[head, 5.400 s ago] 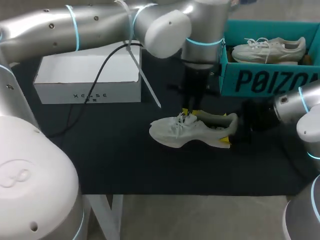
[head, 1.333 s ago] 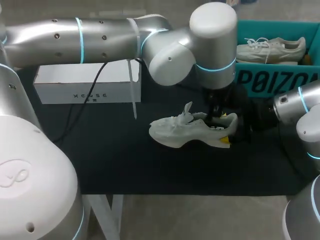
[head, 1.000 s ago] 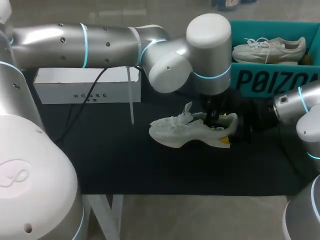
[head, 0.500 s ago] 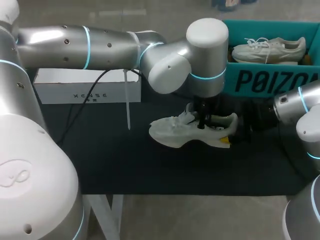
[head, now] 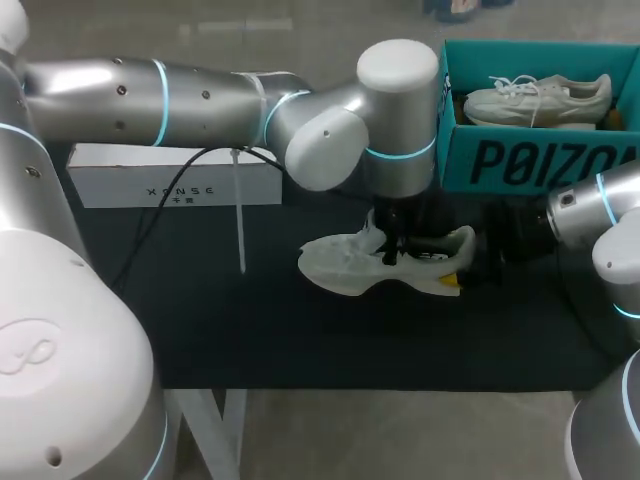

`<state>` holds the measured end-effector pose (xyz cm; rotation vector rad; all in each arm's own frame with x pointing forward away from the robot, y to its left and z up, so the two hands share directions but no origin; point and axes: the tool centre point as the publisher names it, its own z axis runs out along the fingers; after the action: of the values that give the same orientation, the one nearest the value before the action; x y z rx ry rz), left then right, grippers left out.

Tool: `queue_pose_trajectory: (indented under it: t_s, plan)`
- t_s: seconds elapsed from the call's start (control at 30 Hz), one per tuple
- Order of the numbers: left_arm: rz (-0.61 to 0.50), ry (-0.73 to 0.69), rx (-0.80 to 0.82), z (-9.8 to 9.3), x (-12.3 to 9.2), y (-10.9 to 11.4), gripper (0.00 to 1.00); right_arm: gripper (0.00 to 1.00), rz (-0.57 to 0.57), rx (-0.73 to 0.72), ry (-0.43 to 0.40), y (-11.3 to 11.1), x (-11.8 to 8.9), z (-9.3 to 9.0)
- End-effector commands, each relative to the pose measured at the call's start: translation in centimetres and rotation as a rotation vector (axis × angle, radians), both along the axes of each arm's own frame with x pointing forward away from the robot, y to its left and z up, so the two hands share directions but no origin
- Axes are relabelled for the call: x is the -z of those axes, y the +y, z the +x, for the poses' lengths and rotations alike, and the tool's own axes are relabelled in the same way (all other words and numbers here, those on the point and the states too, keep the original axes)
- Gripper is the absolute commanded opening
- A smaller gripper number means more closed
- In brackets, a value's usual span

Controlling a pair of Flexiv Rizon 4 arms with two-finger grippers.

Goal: Take the shoe out of the shoebox, open the shoe tongue, remove and reinsert the insole, then place the shoe into the shoebox

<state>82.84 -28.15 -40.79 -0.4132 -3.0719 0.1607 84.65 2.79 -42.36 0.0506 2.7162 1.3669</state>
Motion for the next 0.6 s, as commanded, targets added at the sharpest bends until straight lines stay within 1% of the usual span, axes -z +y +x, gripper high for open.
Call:
queue_pose_trajectory:
  t_s: [0.03, 0.1, 0.23, 0.33, 0.47, 0.5, 0.6]
  plan:
    - [0.005, 0.014, -0.005, 0.2, 1.1, -0.5, 0.20, 0.00, -0.002, 0.002, -0.002, 0.2, 1.2, 0.3]
    - [0.009, 0.025, -0.008, 0.1, 1.1, -0.4, 0.20, 0.00, -0.002, 0.002, -0.002, 0.2, 1.2, 0.3]
    - [0.008, 0.051, -0.020, 0.0, 1.0, -0.1, 0.26, 0.00, -0.002, 0.002, -0.002, 0.2, 1.2, 0.3]
    - [0.016, 0.050, -0.023, 0.0, 1.4, 0.0, 0.36, 0.00, -0.002, 0.002, -0.002, 0.2, 1.2, 0.3]
    - [-0.003, 0.029, -0.018, 0.0, 1.9, -0.1, 0.38, 0.00, -0.002, 0.002, -0.002, 0.2, 1.2, 0.3]
    - [-0.004, 0.033, -0.026, -0.1, 2.1, -0.1, 0.40, 0.00, -0.002, 0.002, -0.002, 0.2, 1.2, 0.3]
    - [-0.006, 0.060, -0.050, 0.0, 2.5, -0.2, 0.42, 0.00, -0.002, 0.002, -0.002, 0.2, 1.2, 0.3]
